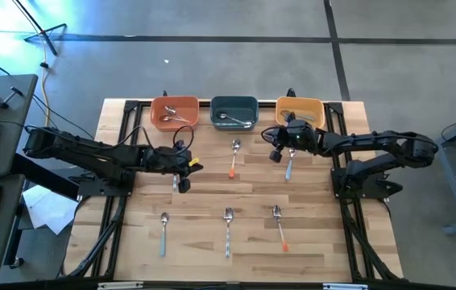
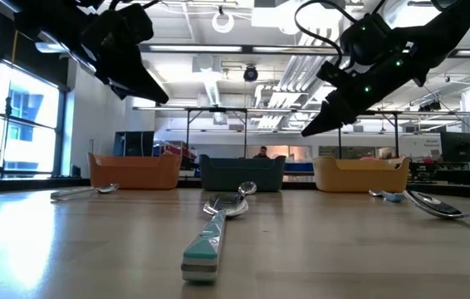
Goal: Sort silverware by color (type)
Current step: Put the blue spoon into the yellow bin
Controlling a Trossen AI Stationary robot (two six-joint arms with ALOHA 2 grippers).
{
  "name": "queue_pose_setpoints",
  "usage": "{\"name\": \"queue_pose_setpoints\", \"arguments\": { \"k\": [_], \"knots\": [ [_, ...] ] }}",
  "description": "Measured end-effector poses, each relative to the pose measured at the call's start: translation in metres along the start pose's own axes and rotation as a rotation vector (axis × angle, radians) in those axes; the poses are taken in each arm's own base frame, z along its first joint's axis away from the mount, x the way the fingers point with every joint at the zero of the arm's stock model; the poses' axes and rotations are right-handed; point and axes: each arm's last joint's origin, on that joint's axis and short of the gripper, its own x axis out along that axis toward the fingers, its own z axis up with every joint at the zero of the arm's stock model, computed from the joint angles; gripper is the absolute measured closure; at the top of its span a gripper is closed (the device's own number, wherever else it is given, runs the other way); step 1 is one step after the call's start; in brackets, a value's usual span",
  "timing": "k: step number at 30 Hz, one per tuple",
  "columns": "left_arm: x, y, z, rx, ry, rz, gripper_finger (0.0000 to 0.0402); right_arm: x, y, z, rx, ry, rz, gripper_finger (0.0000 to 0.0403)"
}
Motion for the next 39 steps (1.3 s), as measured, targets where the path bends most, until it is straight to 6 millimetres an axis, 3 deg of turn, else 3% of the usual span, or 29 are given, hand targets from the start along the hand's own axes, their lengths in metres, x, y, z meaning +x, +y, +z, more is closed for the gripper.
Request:
{"name": "queue_pose_setpoints", "arguments": {
  "k": [15, 26, 31, 39],
  "knots": [
    [0.0, 0.0, 0.0, -0.003, -0.002, 0.005, 0.0401, 0.0, -0.001, 0.009, 0.196, -0.096, 0.006, 0.0377],
    [0.0, 0.001, 0.001, -0.067, -0.005, 0.002, 0.0401, -0.002, 0.0, 0.017, 0.298, -0.18, 0.106, 0.0388],
    [0.001, 0.006, 0.002, -0.122, 0.0, -0.006, 0.0401, -0.002, 0.003, 0.014, 0.298, -0.151, 0.249, 0.0399],
    [0.003, 0.014, 0.002, -0.143, 0.013, -0.018, 0.0401, -0.001, 0.007, 0.008, 0.297, -0.072, 0.27, 0.0402]
  ]
}}
